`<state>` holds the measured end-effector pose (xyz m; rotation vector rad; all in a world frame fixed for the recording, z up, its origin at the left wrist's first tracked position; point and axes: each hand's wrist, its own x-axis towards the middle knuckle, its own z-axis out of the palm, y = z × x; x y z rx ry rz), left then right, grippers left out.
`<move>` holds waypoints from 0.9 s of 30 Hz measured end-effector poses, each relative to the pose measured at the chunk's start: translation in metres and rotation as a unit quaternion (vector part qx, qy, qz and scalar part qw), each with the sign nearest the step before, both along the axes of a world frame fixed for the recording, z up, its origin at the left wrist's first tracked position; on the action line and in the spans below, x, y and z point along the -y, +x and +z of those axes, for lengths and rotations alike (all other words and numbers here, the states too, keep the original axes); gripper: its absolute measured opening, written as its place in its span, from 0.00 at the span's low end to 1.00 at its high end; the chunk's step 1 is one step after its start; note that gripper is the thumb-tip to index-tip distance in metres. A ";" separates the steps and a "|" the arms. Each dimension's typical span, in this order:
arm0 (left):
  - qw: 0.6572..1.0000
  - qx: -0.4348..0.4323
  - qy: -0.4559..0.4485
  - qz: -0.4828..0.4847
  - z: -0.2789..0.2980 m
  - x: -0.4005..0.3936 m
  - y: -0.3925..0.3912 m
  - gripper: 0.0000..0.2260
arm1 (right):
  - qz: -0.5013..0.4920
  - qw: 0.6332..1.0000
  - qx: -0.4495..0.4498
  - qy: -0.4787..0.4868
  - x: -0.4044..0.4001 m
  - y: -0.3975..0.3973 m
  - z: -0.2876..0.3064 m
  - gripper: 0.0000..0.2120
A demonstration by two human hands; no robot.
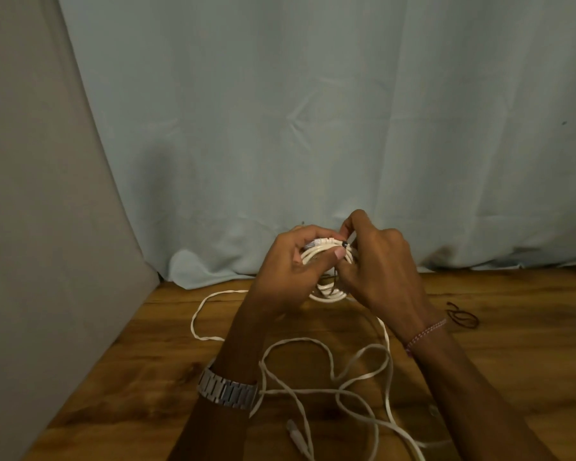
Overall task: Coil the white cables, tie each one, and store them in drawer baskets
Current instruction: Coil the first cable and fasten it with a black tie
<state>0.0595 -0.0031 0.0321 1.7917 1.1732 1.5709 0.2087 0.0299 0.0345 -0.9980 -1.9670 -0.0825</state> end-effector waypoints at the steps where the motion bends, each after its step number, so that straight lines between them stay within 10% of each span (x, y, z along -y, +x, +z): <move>1: 1.000 -0.004 0.000 -0.003 0.000 0.000 0.001 0.08 | -0.009 1.000 0.001 -0.006 -0.001 -0.002 -0.002 0.12; 14: 0.998 0.056 -0.015 -0.027 0.002 0.003 0.000 0.06 | 0.055 0.985 -0.138 -0.087 0.005 0.003 0.012 0.04; 21: 0.997 0.072 -0.003 -0.013 0.002 0.002 -0.003 0.05 | 0.243 0.924 -0.150 -0.256 0.003 0.030 0.029 0.15; 27: 0.999 0.044 0.010 -0.001 0.002 0.003 0.000 0.05 | 0.206 0.912 -0.306 -0.179 0.005 0.024 0.027 0.19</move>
